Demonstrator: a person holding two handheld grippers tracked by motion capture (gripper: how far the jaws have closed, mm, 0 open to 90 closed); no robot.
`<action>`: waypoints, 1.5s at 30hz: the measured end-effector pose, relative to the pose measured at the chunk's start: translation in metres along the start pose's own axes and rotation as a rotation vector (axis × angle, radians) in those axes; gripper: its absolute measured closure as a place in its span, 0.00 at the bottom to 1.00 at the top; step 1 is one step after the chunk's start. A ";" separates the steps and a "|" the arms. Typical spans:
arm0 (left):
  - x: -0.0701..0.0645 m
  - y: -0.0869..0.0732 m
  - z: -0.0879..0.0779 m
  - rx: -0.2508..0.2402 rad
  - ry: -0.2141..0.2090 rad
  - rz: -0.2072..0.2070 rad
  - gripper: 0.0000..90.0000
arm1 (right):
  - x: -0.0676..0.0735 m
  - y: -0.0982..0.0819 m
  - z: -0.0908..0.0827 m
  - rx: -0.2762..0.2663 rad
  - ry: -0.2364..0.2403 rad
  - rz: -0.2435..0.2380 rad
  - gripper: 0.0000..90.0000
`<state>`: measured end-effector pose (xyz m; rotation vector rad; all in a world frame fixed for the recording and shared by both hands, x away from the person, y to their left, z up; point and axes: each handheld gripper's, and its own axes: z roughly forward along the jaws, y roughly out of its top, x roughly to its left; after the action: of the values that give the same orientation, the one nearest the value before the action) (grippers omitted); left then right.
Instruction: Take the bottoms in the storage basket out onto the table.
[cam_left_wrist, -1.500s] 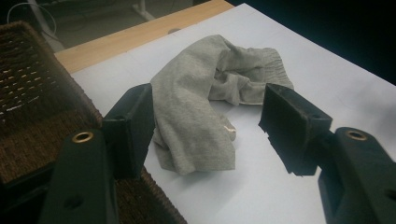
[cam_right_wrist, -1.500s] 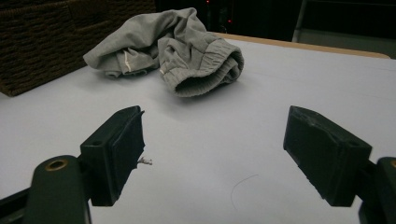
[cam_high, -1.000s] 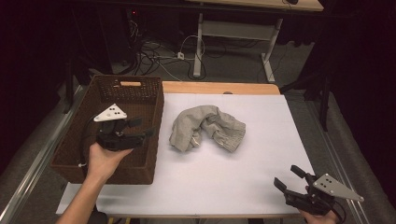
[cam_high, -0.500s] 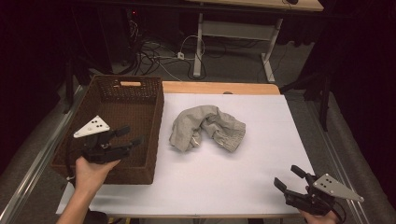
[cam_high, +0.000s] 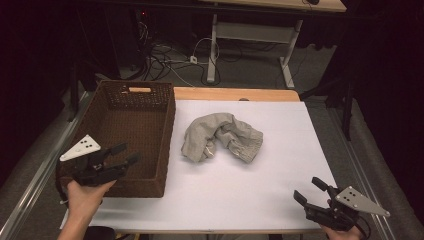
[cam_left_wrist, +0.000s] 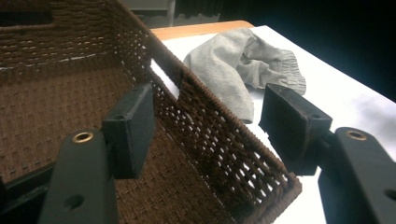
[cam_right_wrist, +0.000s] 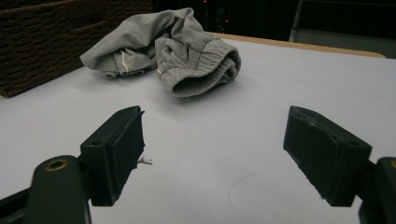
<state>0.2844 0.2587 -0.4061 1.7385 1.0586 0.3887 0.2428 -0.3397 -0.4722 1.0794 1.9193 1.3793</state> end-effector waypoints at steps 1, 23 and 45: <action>0.000 -0.001 -0.001 -0.003 0.004 -0.001 0.38 | 0.000 0.000 0.000 0.001 -0.001 0.000 0.24; 0.006 -0.030 -0.012 -0.046 0.047 -0.045 0.38 | 0.000 0.000 0.001 0.003 0.001 -0.002 0.24; 0.007 -0.060 -0.018 -0.075 0.087 -0.073 0.38 | 0.000 0.000 0.000 0.000 0.001 -0.002 0.24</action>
<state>0.2481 0.2806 -0.4530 1.6237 1.1519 0.4557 0.2429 -0.3395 -0.4723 1.0769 1.9208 1.3796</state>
